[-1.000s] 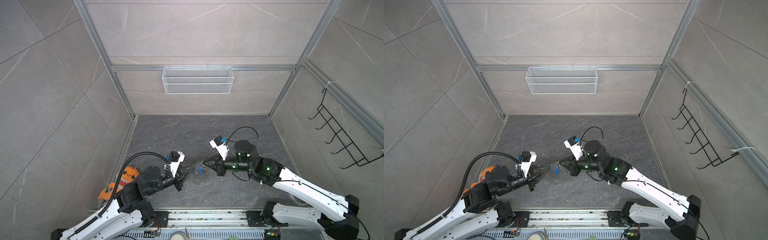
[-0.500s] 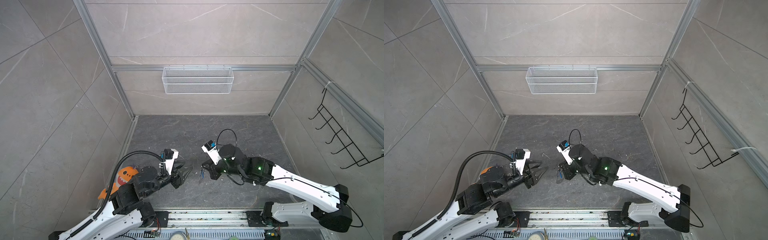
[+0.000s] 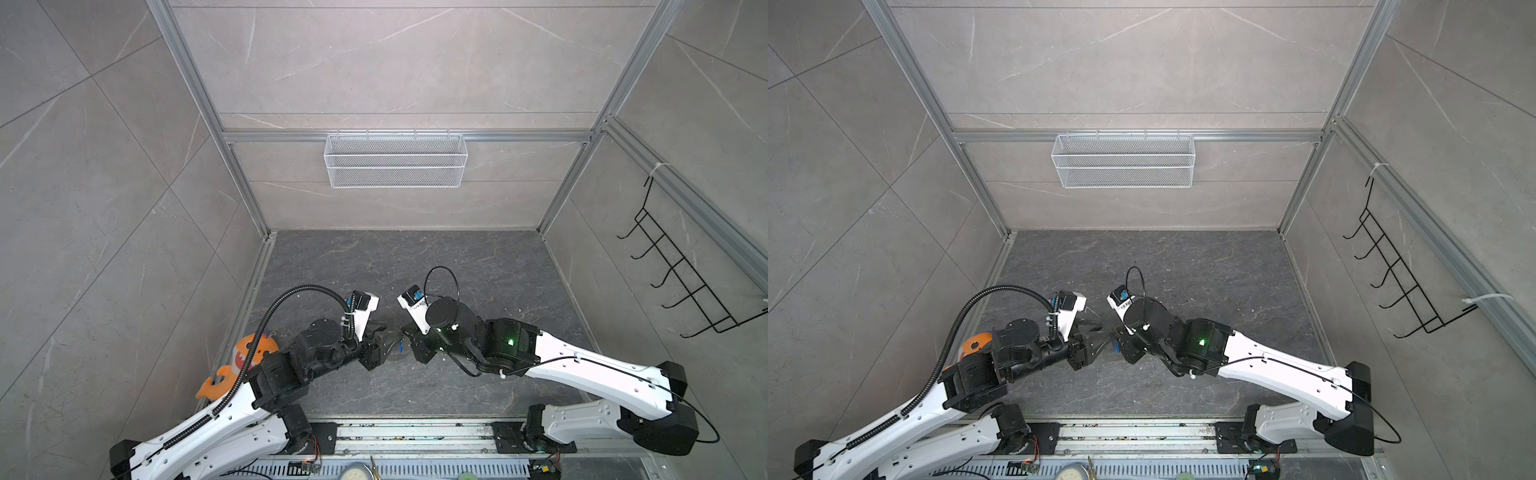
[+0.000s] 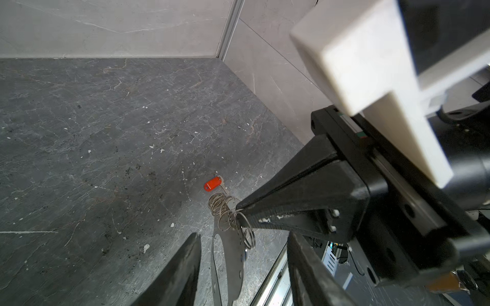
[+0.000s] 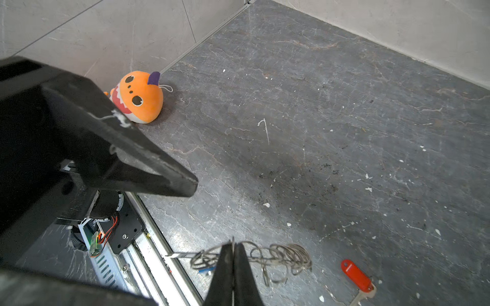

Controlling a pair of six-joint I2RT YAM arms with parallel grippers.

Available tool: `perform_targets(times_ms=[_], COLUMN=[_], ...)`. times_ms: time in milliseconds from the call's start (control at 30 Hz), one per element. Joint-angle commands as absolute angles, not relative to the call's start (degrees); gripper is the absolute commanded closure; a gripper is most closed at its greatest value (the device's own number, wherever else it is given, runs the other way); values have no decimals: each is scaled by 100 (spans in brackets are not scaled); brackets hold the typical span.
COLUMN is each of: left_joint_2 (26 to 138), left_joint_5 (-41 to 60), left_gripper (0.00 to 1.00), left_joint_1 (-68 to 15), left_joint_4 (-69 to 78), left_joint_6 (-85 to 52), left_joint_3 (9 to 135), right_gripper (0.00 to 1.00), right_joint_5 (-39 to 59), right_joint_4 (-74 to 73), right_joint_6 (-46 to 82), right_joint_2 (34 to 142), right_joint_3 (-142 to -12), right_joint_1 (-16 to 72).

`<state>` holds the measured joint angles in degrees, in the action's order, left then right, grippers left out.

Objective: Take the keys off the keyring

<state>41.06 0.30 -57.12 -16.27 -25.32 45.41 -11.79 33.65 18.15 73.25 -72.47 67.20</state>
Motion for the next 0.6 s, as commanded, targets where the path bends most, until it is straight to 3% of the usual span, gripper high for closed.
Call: perform_targets(times_ms=[0,133,400,467,567], left_joint_2=[4173,4312,4448,4388,4297], left_joint_5=[21,40,-112,-135,-137], left_gripper=[46,46,62,71,98], left_joint_1=[-5714,-5713,-5713,-5713,-5713], left_joint_4=[-1367,-1409,-1741,-1704,-1628], left_joint_6=[-2565,-2498,-2526,-2523,-2470], left_joint_3=[4552,4588,4598,4558,4537], right_gripper=[100,100,100,100,100], right_joint_5=[-1369,-1389,-1370,-1311,-1288], right_joint_4=[3251,3199,2993,2949,2953], right_joint_6=[1758,1773,1828,1854,1898], right_joint_2=[7393,7360,7100,7084,7093], right_joint_3=[-7403,-7352,-7131,-7105,-7085], right_joint_1=[6822,6892,6898,6893,6899])
